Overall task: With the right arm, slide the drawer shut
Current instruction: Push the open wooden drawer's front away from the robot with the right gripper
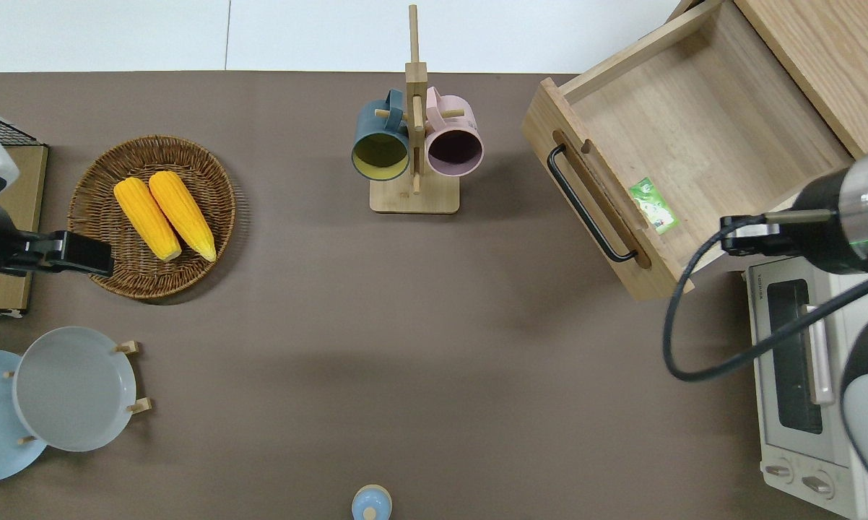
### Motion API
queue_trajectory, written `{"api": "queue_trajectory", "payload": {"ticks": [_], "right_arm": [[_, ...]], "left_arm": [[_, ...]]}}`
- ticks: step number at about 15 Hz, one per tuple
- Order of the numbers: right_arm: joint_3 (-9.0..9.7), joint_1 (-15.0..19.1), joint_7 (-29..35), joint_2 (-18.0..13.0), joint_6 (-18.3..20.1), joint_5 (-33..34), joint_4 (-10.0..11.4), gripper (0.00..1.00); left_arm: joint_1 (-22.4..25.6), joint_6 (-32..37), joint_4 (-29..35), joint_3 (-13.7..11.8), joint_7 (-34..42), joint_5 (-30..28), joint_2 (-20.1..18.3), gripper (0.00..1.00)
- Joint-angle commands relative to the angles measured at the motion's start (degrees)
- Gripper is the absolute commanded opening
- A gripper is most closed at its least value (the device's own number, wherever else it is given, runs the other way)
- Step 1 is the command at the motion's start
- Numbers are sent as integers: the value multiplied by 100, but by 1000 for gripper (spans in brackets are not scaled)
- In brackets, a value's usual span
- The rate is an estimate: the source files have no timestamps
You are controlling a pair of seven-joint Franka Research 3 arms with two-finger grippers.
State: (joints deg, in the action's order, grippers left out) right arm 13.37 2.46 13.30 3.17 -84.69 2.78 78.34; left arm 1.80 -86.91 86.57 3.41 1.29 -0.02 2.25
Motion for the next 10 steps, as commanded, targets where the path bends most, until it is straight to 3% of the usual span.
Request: {"api": "queue_trajectory", "payload": {"ticks": [1,5,10], "right_arm": [[16,-544,1111,26,-65,-6,59,0],[16,-984,2165,201,-329,12,85,0],[16,-1494,3869,658,-750,143,120,0]], "left_arm": [[22,113,-149,37,56,98,65,993],[22,113,-140,37,56,98,65,993],[22,113,-149,37,56,98,65,993]]}}
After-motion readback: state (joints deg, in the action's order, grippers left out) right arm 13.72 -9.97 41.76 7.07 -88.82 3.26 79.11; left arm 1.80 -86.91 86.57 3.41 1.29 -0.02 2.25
